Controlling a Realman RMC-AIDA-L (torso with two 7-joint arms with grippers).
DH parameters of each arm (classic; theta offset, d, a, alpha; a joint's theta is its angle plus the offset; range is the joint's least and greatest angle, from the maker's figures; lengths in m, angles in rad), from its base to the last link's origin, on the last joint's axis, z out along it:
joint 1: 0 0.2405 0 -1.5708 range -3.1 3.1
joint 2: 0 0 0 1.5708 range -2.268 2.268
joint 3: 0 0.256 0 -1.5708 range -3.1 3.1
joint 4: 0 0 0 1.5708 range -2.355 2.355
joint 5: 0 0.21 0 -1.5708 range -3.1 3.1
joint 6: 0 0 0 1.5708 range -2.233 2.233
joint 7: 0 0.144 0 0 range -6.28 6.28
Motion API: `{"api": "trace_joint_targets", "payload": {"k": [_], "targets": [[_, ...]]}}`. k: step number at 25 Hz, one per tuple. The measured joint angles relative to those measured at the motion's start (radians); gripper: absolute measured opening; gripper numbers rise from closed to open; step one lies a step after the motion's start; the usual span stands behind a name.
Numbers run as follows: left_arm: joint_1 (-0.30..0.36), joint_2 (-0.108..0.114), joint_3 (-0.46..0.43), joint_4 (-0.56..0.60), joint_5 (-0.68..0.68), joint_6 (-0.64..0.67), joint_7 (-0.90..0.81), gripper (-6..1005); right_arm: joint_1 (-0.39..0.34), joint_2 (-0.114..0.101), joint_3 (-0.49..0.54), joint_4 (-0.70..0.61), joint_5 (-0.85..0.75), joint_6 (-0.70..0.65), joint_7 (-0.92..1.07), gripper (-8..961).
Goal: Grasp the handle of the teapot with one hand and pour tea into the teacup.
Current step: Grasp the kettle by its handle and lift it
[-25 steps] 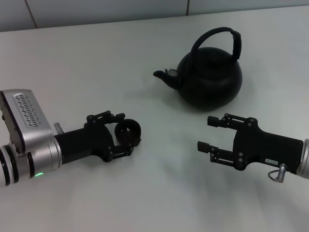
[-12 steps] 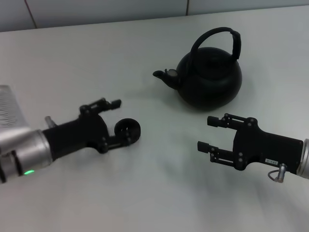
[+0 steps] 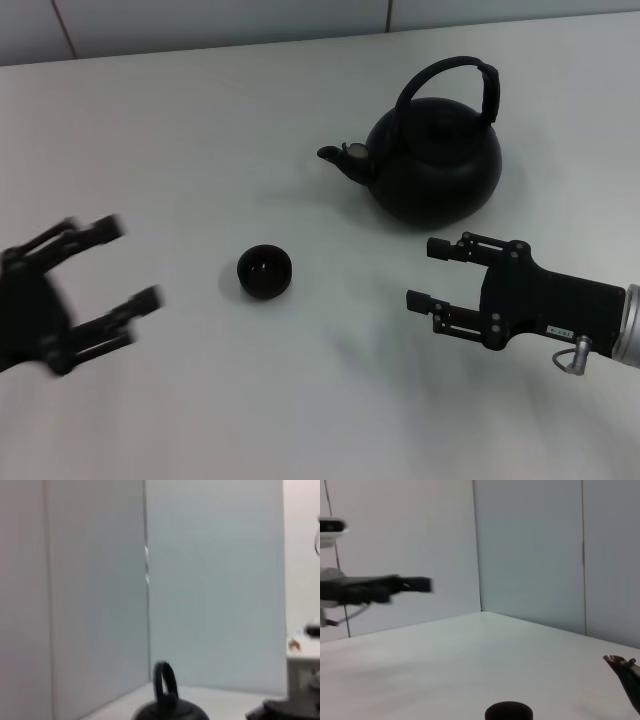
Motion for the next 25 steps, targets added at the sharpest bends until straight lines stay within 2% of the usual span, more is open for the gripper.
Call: {"api": "trace_joint_targets", "payload": {"k": [2, 5, 7, 9, 12, 14, 20, 21, 25], "targets": [[0.039, 0.019, -0.071, -0.012, 0.001, 0.07, -0.003, 810, 0.0, 0.0, 0.0, 0.001, 0.0, 0.0, -0.001, 675], [0.067, 0.035, -0.143, -0.016, 0.011, 0.128, -0.005, 811, 0.0, 0.002, 0.0, 0.002, 0.0, 0.0, -0.004, 676], [0.071, 0.05, -0.151, -0.016, 0.026, 0.143, -0.008, 811, 0.001, 0.002, 0.0, 0.002, 0.0, -0.004, -0.003, 676], [0.069, 0.056, -0.152, -0.016, 0.058, 0.134, -0.009, 811, 0.002, 0.002, 0.0, 0.0, 0.0, -0.009, -0.003, 676], [0.067, 0.058, -0.154, -0.012, 0.117, 0.104, -0.001, 810, 0.003, 0.002, 0.0, 0.0, 0.001, -0.011, -0.003, 675], [0.071, 0.054, -0.155, 0.005, 0.198, 0.031, 0.02, 810, 0.003, 0.002, 0.0, 0.002, 0.001, -0.012, -0.003, 675], [0.074, 0.05, -0.156, 0.01, 0.238, -0.02, 0.036, 810, 0.004, 0.002, 0.0, 0.006, 0.002, -0.012, -0.002, 675], [0.071, 0.041, -0.156, 0.012, 0.289, -0.059, 0.059, 810, 0.004, 0.002, 0.0, 0.007, 0.002, -0.012, -0.002, 676], [0.069, 0.04, -0.156, 0.013, 0.295, -0.063, 0.061, 810, 0.002, 0.002, 0.001, 0.008, 0.004, -0.012, -0.002, 676]]}}
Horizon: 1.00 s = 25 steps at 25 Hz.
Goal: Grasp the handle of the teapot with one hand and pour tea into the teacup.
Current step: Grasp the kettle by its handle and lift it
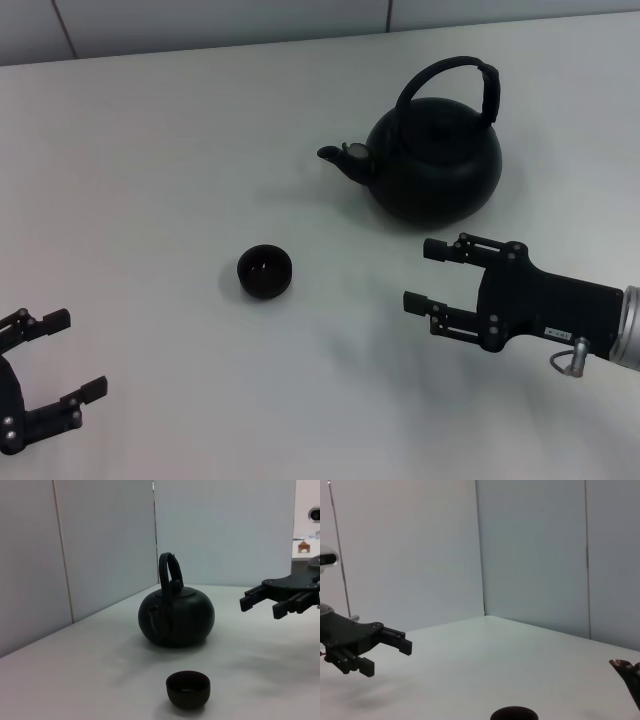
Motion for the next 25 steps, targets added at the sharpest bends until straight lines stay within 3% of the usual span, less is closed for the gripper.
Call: {"api": "trace_joint_targets", "payload": {"k": [6, 8, 9, 11, 14, 25], "targets": [[-0.002, -0.002, 0.0, 0.001, 0.001, -0.013, 0.001, 811, -0.024, 0.003, 0.001, 0.105, 0.18, -0.035, -0.128, 676], [-0.003, -0.003, -0.005, 0.001, 0.001, -0.02, 0.001, 811, -0.033, 0.005, 0.001, 0.199, 0.312, -0.054, -0.251, 675], [-0.003, -0.004, -0.01, 0.001, 0.001, -0.022, 0.001, 811, -0.033, 0.009, 0.001, 0.308, 0.456, -0.062, -0.36, 675], [-0.004, -0.008, -0.018, 0.001, 0.002, -0.024, 0.001, 811, -0.028, 0.012, 0.001, 0.366, 0.542, -0.064, -0.412, 675], [-0.004, -0.01, -0.023, 0.001, 0.002, -0.025, 0.001, 811, 0.034, 0.015, 0.001, 0.567, 0.78, -0.067, -0.537, 675], [-0.005, -0.01, -0.023, 0.001, 0.0, -0.025, 0.0, 811, 0.075, 0.014, 0.065, 0.604, 0.808, -0.057, -0.558, 675]]}}
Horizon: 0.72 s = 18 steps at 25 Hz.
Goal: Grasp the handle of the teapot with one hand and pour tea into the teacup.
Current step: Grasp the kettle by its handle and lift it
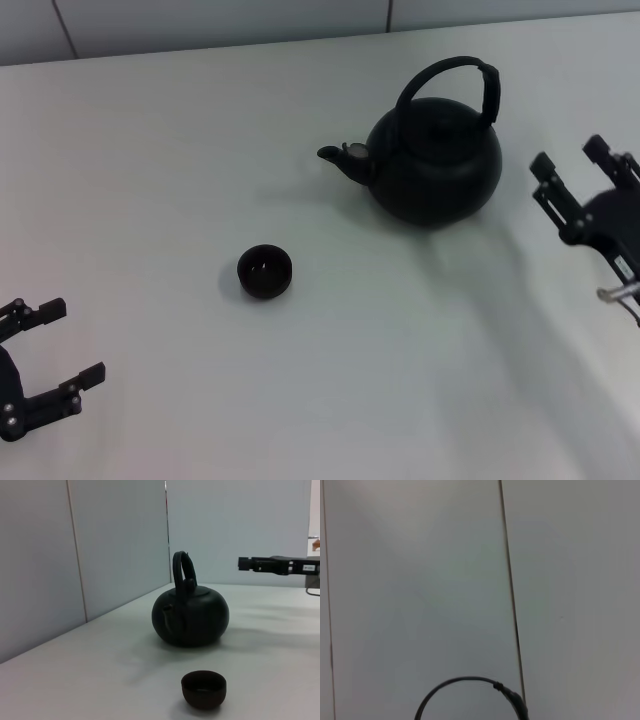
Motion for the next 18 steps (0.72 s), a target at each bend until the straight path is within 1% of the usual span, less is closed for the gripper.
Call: {"api": "trace_joint_targets", "payload": {"k": [4, 8, 9, 11, 14, 18], "targets": [[0.0, -0.004, -0.001, 0.0, -0.003, 0.0, 0.0, 810, 0.043, -0.004, 0.0, -0.028, -0.002, 0.069, 0.02, 675], [0.0, -0.011, -0.021, 0.0, -0.001, 0.0, 0.001, 810, 0.063, -0.004, 0.0, -0.059, -0.002, 0.121, 0.04, 675], [0.0, -0.013, -0.026, 0.0, 0.001, 0.0, 0.001, 810, 0.075, -0.004, 0.0, -0.077, 0.001, 0.159, 0.057, 675], [0.0, -0.014, -0.028, 0.0, 0.001, 0.0, 0.001, 810, 0.082, -0.004, 0.0, -0.086, 0.002, 0.176, 0.067, 676], [0.0, -0.016, -0.028, 0.0, 0.002, 0.0, 0.001, 811, 0.106, -0.005, -0.002, -0.119, 0.0, 0.246, 0.101, 676], [-0.005, -0.018, -0.028, -0.001, 0.003, 0.0, 0.001, 811, 0.128, -0.006, -0.006, -0.129, -0.003, 0.285, 0.106, 676]]}}
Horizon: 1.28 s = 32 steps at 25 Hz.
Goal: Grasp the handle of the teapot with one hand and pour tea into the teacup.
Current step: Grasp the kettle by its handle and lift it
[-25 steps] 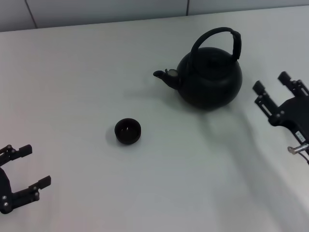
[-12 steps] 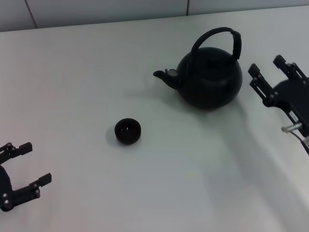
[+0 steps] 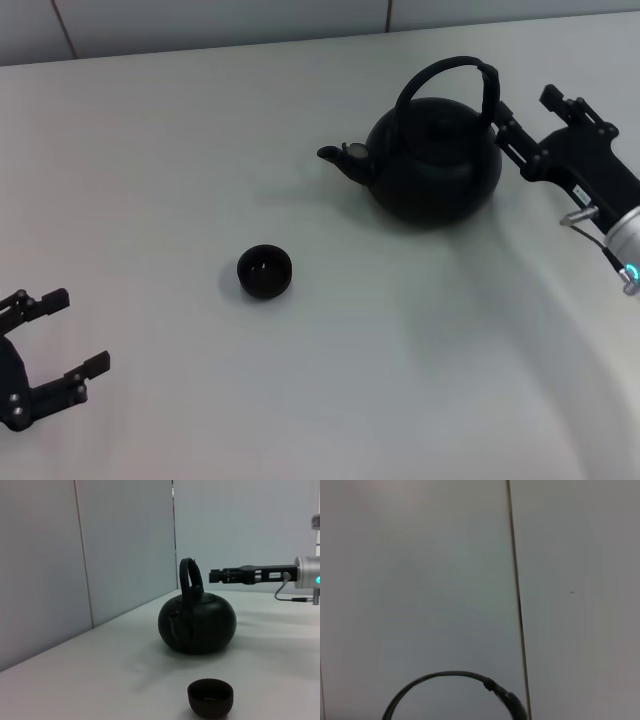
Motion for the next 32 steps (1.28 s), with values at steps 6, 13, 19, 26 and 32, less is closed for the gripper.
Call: {"api": "trace_joint_targets", "payload": {"k": [6, 13, 19, 26, 32], "targets": [[-0.007, -0.006, 0.001, -0.002, 0.001, -0.007, 0.0, 811, 0.042, 0.0, 0.001, -0.01, -0.001, 0.07, 0.001, 676], [-0.009, -0.007, 0.001, 0.0, -0.003, -0.009, 0.0, 810, 0.059, 0.0, -0.003, -0.017, -0.002, 0.101, 0.004, 675], [-0.01, -0.007, 0.001, 0.001, -0.005, -0.009, 0.0, 811, 0.065, 0.0, -0.003, -0.022, -0.002, 0.11, 0.004, 666], [-0.011, -0.008, 0.001, 0.001, -0.006, -0.009, 0.0, 810, 0.072, 0.0, -0.008, -0.023, -0.006, 0.121, 0.004, 473], [-0.014, -0.008, 0.001, 0.001, -0.006, -0.01, 0.0, 811, 0.072, 0.0, -0.013, -0.022, -0.006, 0.122, 0.004, 272]]}}
